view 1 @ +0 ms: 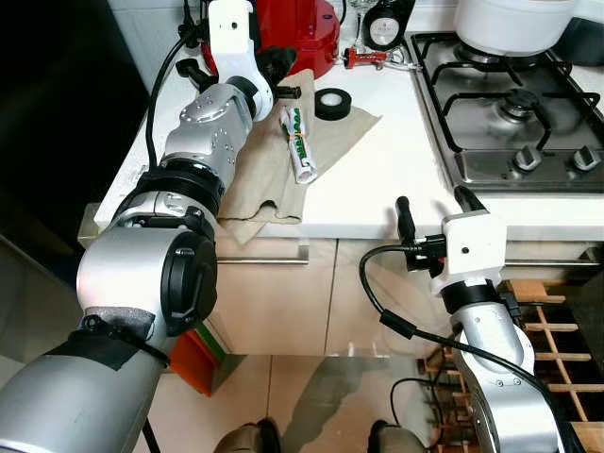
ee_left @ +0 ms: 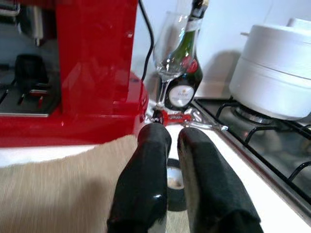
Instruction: Restocking fridge
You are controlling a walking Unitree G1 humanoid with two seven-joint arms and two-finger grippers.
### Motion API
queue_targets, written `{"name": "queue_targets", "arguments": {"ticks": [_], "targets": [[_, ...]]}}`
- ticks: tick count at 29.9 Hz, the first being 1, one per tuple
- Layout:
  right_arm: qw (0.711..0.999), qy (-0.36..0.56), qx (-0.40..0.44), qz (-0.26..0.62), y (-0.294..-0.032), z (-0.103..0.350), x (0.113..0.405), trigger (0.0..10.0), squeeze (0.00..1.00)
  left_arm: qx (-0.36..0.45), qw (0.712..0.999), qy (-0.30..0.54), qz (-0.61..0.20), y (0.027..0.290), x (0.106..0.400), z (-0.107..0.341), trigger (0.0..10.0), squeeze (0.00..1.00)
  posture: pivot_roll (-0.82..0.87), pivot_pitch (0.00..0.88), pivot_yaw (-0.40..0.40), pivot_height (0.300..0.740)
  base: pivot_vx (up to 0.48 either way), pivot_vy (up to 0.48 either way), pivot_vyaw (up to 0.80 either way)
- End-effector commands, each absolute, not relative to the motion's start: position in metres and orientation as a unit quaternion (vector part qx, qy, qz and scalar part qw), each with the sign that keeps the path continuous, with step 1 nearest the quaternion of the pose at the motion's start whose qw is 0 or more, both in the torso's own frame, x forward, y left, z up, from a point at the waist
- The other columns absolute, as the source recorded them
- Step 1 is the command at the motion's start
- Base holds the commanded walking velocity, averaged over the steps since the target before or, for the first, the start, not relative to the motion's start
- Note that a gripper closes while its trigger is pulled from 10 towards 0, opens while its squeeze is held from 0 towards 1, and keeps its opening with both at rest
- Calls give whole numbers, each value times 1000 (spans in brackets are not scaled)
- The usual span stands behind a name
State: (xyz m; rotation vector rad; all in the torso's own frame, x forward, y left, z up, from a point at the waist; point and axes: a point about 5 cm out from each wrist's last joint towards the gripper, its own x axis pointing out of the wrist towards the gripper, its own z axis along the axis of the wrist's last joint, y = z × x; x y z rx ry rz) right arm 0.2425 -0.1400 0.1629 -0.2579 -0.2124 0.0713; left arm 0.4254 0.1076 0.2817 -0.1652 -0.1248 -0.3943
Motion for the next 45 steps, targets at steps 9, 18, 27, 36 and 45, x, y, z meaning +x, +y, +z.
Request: {"name": "queue_targets", "arguments": {"ticks": [9, 18, 27, 36, 45], "targets": [[982, -119, -141, 42, -143, 168, 248, 10000, 0, -40, 970, -170, -170, 121, 421, 311, 0, 0, -215, 72, 47, 740, 0, 0, 0], [980, -126, -141, 55, -141, 166, 258, 10000, 0, -46, 941, -286, -176, 129, 405, 329, 0, 0, -174, 26, 21, 740, 0, 0, 0], [976, -140, -152, 65, -145, 170, 268, 10000, 0, -13, 934, -310, -176, 131, 393, 315, 0, 0, -154, 0, -17, 740, 0, 0, 0], [975, -169, -141, 5, -156, 178, 271, 10000, 0, 6, 936, -281, -212, 134, 358, 293, 10000, 0, -112, 0, -4, 740, 0, 0, 0], [974, -192, -122, -1, -150, 185, 278, 10000, 0, 17, 959, -244, -141, 154, 295, 246, 10000, 0, -52, 0, -5, 740, 0, 0, 0]]}}
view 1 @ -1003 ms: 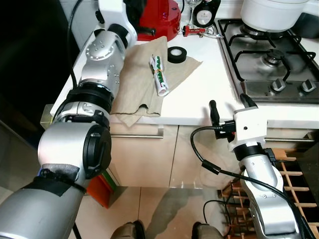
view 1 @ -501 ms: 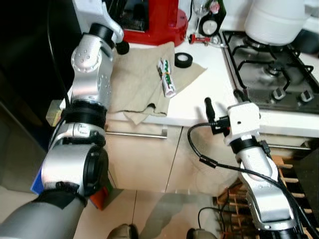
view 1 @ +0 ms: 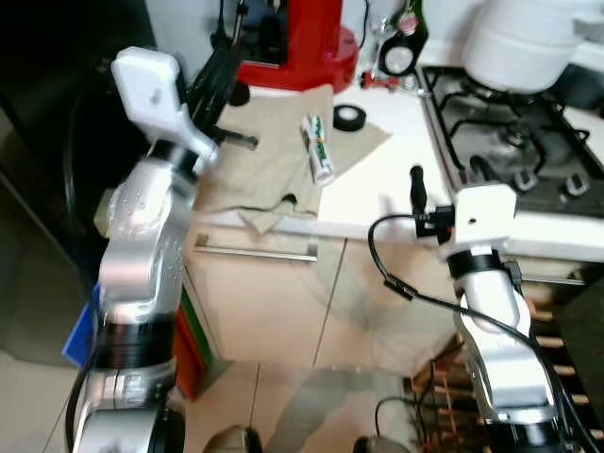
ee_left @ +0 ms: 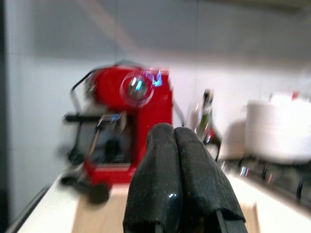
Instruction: Restocking fridge
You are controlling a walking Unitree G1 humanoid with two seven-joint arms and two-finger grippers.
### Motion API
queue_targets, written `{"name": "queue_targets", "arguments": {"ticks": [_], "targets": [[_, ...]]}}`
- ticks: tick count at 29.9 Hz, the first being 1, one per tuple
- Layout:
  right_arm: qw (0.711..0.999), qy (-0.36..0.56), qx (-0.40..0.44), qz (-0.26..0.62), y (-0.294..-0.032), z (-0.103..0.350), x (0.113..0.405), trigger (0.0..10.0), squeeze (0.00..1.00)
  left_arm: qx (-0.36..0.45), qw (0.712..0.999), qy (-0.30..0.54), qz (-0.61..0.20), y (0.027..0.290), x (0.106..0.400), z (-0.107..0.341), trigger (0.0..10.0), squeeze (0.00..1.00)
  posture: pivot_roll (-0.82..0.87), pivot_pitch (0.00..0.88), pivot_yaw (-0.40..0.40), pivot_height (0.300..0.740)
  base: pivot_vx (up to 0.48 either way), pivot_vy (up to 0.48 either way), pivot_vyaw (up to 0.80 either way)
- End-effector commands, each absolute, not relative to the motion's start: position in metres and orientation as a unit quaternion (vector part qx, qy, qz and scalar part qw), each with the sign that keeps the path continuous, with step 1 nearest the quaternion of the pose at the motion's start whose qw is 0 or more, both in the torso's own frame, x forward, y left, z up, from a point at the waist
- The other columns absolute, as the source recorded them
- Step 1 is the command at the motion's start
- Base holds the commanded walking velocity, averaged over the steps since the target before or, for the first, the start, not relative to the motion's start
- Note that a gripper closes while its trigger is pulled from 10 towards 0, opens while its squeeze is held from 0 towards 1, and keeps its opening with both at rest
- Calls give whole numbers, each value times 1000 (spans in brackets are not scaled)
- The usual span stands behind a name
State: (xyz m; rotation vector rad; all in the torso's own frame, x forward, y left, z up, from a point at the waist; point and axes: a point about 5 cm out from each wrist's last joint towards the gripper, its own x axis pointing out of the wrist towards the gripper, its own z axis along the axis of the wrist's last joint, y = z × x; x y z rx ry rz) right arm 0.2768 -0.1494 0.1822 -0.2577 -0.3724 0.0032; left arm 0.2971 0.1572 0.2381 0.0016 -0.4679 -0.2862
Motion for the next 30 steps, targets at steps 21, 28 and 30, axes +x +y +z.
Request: {"name": "queue_targets", "arguments": {"ticks": [21, 28, 30], "targets": [[989, -98, -112, 19, -156, 122, 253, 10000, 0, 98, 983, 52, -149, 166, 258, 87, 10000, 0, -49, 0, 0, 740, 0, 0, 0], [994, -7, -106, 32, -172, 78, 232, 10000, 0, 71, 979, 108, -155, 169, 253, 61, 10000, 0, -64, 0, -3, 740, 0, 0, 0], [995, 34, -88, 41, -171, 64, 234, 10000, 0, 58, 973, 168, -149, 168, 258, 44, 10000, 0, -65, 0, -5, 740, 0, 0, 0]]}}
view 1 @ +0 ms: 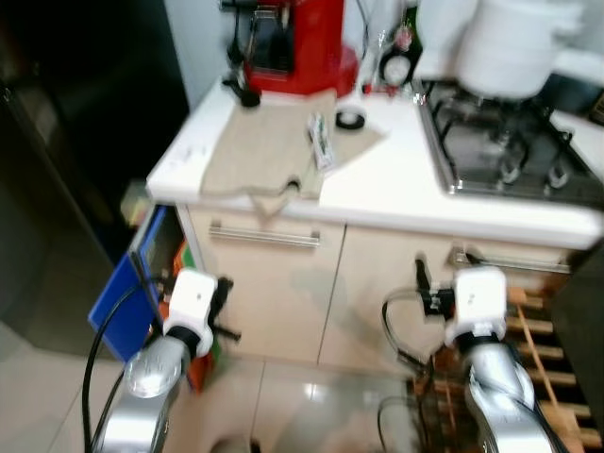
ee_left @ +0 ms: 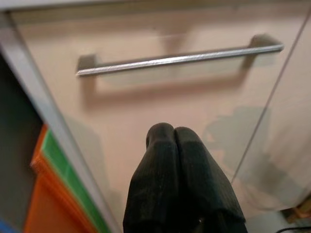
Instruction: Restocking fridge
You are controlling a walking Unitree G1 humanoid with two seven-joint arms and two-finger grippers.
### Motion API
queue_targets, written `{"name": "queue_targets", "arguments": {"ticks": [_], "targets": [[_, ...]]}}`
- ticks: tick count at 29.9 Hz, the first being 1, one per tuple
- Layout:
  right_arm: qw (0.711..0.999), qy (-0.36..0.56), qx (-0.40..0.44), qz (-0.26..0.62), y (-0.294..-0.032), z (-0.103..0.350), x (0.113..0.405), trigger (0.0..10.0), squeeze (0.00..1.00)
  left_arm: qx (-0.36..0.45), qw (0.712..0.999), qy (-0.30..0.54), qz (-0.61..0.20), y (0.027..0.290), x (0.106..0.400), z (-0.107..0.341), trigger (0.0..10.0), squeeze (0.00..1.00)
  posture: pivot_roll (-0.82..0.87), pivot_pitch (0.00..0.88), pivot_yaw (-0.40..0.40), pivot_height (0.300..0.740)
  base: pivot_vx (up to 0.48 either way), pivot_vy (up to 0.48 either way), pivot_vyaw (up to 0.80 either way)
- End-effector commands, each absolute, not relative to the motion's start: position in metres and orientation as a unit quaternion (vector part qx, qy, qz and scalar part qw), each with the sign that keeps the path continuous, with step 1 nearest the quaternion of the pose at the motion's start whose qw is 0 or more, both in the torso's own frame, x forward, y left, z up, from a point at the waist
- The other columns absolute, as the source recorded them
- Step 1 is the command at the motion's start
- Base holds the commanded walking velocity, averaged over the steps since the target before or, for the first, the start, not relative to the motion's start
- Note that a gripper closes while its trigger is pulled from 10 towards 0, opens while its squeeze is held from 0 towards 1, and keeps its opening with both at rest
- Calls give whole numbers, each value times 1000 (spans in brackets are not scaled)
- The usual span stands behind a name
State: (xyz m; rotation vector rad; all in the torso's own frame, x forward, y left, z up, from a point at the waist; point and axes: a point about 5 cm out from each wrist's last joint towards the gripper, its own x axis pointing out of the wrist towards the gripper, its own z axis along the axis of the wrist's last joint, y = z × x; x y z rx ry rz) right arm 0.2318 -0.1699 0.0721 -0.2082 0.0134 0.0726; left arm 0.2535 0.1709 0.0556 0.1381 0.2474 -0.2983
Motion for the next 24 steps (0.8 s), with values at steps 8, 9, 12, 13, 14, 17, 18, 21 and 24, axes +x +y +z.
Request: {"name": "queue_targets", "arguments": {"ticks": [8, 9, 12, 13, 14, 17, 18, 21, 24], "targets": [[968, 241, -44, 54, -176, -6, 246, 10000, 0, -14, 923, 369, -104, 157, 267, -18, 10000, 0, -56, 0, -1, 740, 0, 0, 0], [967, 242, -50, 52, -177, -8, 248, 10000, 0, -15, 922, 374, -105, 156, 268, -20, 10000, 0, -59, 0, -4, 740, 0, 0, 0], [959, 275, -42, 53, -178, -17, 251, 10000, 0, 0, 919, 383, -91, 159, 269, -24, 10000, 0, -53, 0, -4, 740, 0, 0, 0], [952, 298, -33, 52, -177, -23, 252, 10000, 0, 8, 913, 398, -88, 158, 267, -29, 10000, 0, -48, 0, -8, 740, 0, 0, 0], [942, 331, -21, 52, -176, -32, 249, 10000, 0, 1, 904, 421, -77, 156, 261, -36, 10000, 0, -38, 0, -4, 740, 0, 0, 0], [904, 427, 3, 35, -175, -57, 230, 10000, 0, -16, 864, 503, -36, 155, 232, -61, 10000, 0, -31, 0, 5, 740, 0, 0, 0], [895, 445, 8, 29, -175, -61, 225, 10000, 0, -15, 857, 515, -26, 156, 226, -64, 10000, 0, -32, 0, 6, 740, 0, 0, 0], [870, 494, -4, 8, -180, -74, 205, 10000, 0, 21, 840, 542, -1, 168, 213, -72, 10000, 0, -42, 0, 3, 740, 0, 0, 0], [864, 503, -9, 5, -181, -78, 200, 10000, 0, 23, 840, 542, -1, 172, 211, -72, 10000, 0, -38, 0, 0, 740, 0, 0, 0]]}}
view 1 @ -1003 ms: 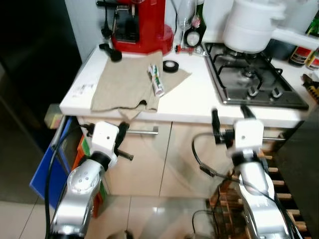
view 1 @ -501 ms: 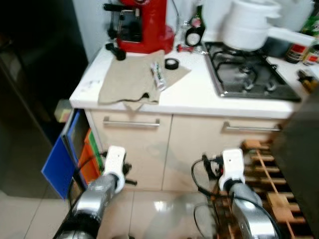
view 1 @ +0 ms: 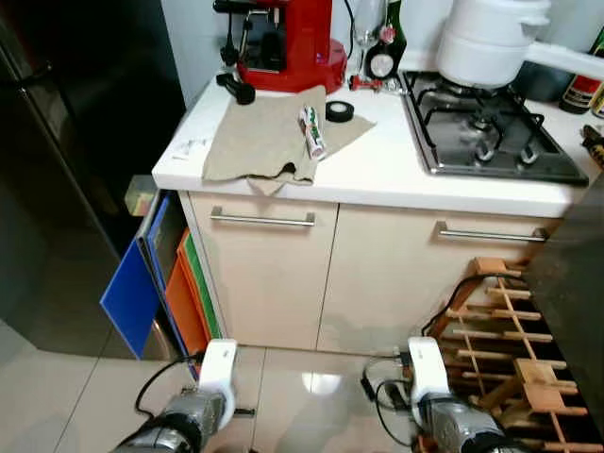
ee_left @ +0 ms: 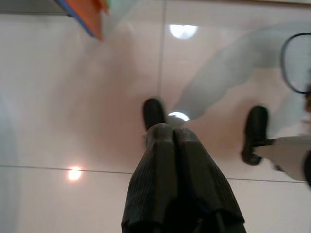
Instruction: Restocking fridge
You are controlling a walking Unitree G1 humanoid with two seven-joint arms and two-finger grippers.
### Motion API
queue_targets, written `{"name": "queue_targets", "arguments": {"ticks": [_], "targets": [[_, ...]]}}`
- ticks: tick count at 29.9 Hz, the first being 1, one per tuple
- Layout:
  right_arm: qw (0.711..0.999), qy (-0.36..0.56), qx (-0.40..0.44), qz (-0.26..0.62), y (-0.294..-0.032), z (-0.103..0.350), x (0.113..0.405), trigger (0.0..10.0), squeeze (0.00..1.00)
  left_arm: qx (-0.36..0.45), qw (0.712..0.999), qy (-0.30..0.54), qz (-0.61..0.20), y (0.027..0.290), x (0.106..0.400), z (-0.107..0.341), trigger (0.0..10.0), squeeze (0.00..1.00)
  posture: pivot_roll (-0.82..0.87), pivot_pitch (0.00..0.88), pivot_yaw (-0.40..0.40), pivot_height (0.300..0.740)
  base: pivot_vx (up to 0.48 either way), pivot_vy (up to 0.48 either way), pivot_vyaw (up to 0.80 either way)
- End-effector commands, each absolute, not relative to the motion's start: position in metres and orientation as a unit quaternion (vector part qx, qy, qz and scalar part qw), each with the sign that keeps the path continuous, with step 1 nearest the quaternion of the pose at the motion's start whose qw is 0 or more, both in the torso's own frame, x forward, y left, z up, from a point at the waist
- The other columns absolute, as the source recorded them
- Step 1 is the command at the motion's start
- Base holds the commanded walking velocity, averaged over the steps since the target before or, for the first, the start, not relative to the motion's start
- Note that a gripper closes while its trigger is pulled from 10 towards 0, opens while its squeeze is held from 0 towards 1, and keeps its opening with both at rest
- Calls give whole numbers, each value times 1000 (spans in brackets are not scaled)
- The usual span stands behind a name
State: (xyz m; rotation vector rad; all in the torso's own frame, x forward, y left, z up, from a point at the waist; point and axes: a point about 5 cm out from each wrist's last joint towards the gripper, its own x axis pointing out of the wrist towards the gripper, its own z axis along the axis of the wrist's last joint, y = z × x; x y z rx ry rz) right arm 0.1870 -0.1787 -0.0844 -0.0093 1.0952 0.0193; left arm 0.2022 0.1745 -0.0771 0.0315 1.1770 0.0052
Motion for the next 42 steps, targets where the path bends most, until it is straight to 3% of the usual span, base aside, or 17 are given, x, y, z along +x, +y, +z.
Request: {"name": "queue_targets", "arguments": {"ticks": [1, 6, 13, 14, 15, 16, 24, 32, 42], "targets": [[863, 504, -11, 12, -179, -78, 199, 10000, 0, 29, 841, 541, 1, 175, 211, -72, 10000, 0, -36, 0, -1, 740, 0, 0, 0], [859, 509, -25, 45, -161, -79, 202, 10000, 0, 12, 838, 545, 31, 191, 205, -74, 10000, 0, -33, 0, -12, 740, 0, 0, 0], [856, 516, -38, 11, -163, -79, 203, 10000, 0, -34, 839, 541, 53, 193, 206, -73, 10000, 0, -1, 0, -34, 740, 0, 0, 0], [857, 514, -32, 12, -161, -78, 204, 10000, 0, -33, 840, 539, 47, 192, 207, -72, 10000, 1000, 2, 0, -31, 740, 0, 0, 0], [860, 510, -26, 7, -161, -77, 206, 10000, 0, -31, 841, 538, 44, 192, 208, -72, 10000, 1000, 2, 0, -32, 740, 0, 0, 0], [862, 506, -18, 2, -160, -76, 208, 10000, 1000, -26, 843, 536, 40, 192, 209, -71, 10000, 1000, 1, 0, -33, 740, 0, 0, 0], [871, 492, -17, 1, -153, -70, 220, 10000, 1000, -29, 853, 521, 32, 190, 216, -68, 10000, 1000, -19, 0, -34, 740, 0, 0, 0], [869, 495, -22, -4, -164, -73, 212, 10000, 1000, -47, 845, 531, 41, 196, 209, -71, 10000, 1000, -24, 0, -33, 740, 0, 0, 0], [868, 497, -25, 0, -165, -76, 207, 10000, 1000, 0, 855, 518, -1, 198, 210, -70, 10000, 1000, -9, 0, -31, 740, 0, 0, 0]]}}
